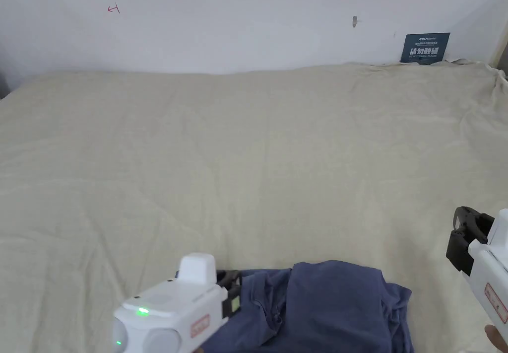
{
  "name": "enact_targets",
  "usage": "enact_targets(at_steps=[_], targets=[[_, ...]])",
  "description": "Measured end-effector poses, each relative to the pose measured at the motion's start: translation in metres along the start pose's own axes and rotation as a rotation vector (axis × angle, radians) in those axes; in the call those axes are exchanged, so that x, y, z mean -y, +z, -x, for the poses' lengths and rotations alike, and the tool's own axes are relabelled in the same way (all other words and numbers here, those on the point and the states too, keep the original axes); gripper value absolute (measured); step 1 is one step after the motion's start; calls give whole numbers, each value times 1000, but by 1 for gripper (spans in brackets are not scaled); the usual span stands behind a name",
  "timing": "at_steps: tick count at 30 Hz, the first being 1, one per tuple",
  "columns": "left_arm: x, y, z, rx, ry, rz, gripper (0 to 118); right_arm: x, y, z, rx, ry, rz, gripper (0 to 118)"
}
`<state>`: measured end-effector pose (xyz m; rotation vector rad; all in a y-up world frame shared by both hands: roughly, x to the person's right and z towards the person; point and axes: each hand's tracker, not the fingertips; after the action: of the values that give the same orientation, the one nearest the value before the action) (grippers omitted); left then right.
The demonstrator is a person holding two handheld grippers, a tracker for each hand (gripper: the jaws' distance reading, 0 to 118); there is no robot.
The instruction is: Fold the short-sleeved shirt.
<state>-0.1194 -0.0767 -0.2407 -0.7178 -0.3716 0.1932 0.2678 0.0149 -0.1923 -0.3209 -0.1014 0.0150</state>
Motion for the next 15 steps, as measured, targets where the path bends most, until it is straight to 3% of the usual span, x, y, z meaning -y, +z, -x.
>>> enact_targets(at_steps=[4, 10, 13, 15], targets=[[-17, 16, 47, 64, 148, 42, 0, -1, 1, 1, -4, 1, -1, 0], [-26, 25, 102, 66, 186, 133, 0, 0, 0, 3, -3, 4, 8, 0], [-24, 21, 122, 86, 249, 212, 27, 0, 0, 5, -4, 5, 12, 0], [-21, 15, 131, 86, 255, 239, 61, 0, -1, 5, -4, 7, 14, 0]])
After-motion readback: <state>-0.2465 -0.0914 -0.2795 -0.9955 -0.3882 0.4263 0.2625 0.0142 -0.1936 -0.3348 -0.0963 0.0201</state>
